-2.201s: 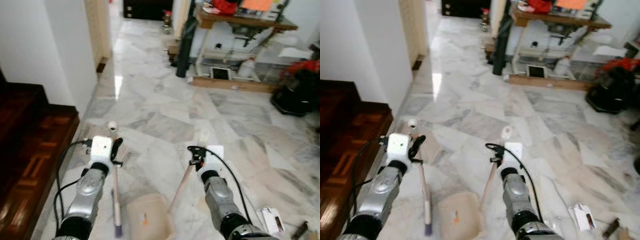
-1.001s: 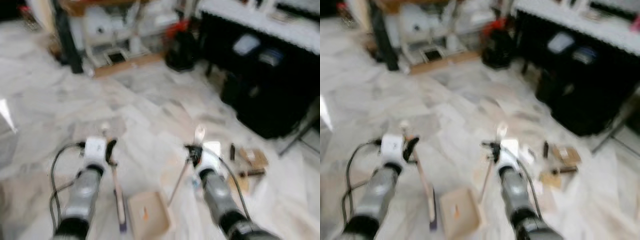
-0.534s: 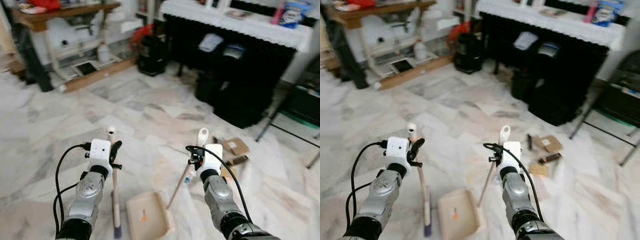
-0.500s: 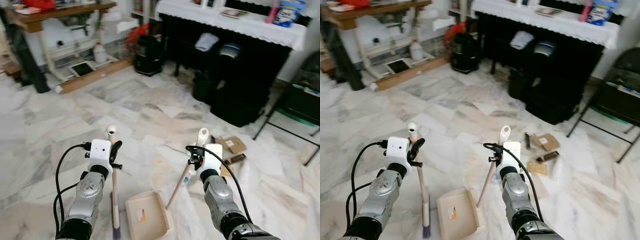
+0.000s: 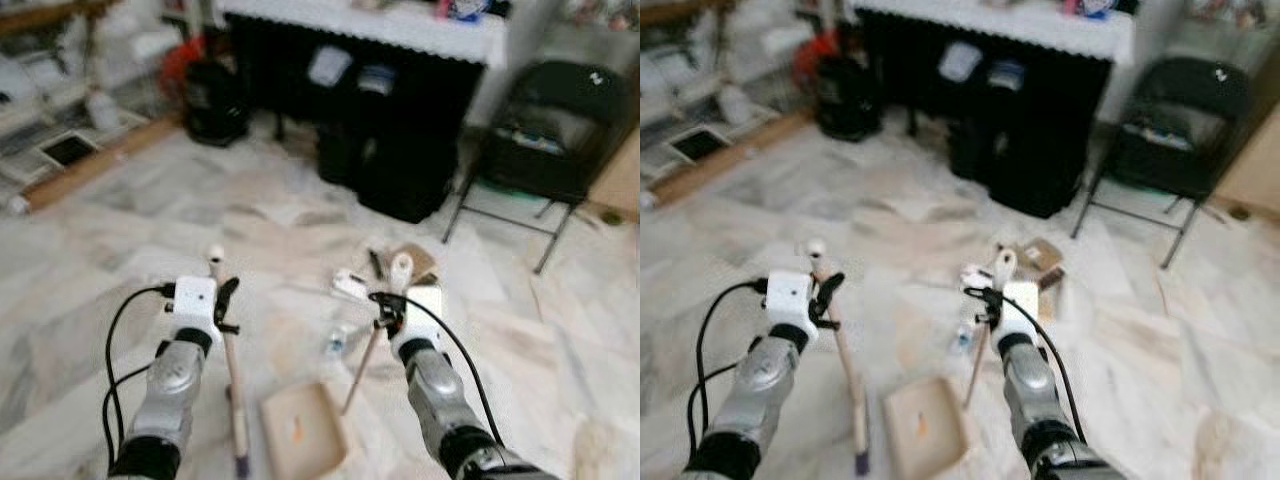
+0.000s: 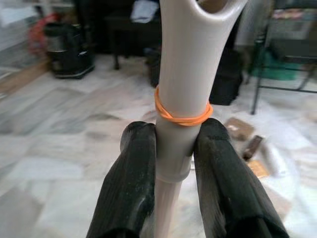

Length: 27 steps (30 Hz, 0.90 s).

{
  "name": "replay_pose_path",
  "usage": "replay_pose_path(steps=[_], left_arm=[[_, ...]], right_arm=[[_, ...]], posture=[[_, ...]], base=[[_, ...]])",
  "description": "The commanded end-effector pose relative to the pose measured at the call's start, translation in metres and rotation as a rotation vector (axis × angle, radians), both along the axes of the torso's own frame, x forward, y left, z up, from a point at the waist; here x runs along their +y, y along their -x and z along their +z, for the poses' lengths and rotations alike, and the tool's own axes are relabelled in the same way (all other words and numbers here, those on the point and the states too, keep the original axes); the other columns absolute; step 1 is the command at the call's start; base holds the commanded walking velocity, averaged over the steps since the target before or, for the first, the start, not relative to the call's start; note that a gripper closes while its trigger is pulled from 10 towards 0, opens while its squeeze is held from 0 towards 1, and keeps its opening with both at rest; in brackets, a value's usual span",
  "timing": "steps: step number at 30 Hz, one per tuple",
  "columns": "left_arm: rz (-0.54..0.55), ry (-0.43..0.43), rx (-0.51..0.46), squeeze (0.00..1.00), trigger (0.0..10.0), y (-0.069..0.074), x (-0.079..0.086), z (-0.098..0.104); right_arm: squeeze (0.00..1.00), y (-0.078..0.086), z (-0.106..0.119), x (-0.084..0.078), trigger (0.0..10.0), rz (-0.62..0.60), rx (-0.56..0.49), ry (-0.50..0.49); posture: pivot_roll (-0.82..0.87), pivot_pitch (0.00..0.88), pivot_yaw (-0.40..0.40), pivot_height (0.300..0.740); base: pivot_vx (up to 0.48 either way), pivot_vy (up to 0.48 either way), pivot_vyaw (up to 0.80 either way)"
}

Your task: Sweep floor

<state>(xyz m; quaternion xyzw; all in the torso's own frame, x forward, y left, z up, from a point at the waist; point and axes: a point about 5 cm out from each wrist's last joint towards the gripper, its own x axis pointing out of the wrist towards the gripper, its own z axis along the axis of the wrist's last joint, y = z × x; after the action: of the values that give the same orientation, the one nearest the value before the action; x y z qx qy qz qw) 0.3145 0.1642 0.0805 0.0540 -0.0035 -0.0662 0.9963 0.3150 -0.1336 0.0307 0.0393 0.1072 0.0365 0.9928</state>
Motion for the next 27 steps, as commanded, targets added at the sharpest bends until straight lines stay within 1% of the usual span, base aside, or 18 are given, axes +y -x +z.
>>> replay_pose_path(steps=[1, 27], left_arm=[[0.005, -0.004, -0.028, 0.00, 10.0, -0.0010, 0.0035, 0.0055], [0.014, -0.013, -0.031, 0.00, 10.0, -0.0012, 0.0051, 0.0059]], right_arm=[[0.00, -0.0064, 0.0100, 0.0034, 10.0, 0.010, -0.047, 0.004], [0.00, -0.0064, 0.0100, 0.0048, 10.0, 0.017, -0.046, 0.002]], posture=[[0.05, 0.000, -0.050, 0.740], [0.05, 0.000, -0.052, 0.740]], base=[[0.000, 0.000, -0.77], [0.000, 0.000, -0.77]])
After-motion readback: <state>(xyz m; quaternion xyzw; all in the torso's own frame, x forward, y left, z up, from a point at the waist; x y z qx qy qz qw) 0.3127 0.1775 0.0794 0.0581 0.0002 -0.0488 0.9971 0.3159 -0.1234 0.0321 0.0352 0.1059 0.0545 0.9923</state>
